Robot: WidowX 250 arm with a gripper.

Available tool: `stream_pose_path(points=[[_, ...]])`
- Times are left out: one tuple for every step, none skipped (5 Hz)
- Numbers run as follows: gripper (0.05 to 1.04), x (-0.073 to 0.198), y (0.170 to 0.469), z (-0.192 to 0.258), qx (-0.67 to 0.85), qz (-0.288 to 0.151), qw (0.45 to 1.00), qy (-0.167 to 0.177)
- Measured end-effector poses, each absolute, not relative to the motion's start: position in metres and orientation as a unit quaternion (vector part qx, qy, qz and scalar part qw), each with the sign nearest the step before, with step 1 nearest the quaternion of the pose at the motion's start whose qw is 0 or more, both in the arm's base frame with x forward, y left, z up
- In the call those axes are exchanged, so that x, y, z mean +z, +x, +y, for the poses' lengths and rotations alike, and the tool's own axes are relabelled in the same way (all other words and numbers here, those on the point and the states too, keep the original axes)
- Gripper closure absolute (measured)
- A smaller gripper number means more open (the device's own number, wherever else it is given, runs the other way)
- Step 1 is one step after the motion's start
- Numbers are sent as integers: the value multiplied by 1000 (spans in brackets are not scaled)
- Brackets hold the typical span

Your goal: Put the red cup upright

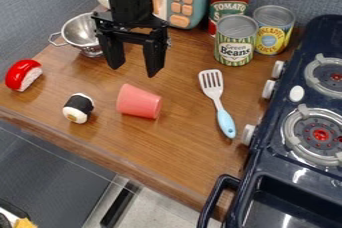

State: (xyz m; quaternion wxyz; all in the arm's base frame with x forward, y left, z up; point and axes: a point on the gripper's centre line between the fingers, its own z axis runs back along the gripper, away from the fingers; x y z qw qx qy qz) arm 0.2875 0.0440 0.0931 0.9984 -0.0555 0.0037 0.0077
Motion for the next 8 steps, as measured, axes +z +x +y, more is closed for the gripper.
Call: stream_pose_path(points=[[84,85,287,43,8,17,998,-63],[84,72,285,47,-4,31,993,-118],[84,68,288,65,18,39,989,-140],[84,73,290,74,24,33,989,-139],[84,73,290,75,23,35,989,-139],[84,70,284,71,20,31,984,-175],[84,66,274,64,7,50,979,-195],[84,57,259,56,-7,79,977,-199]])
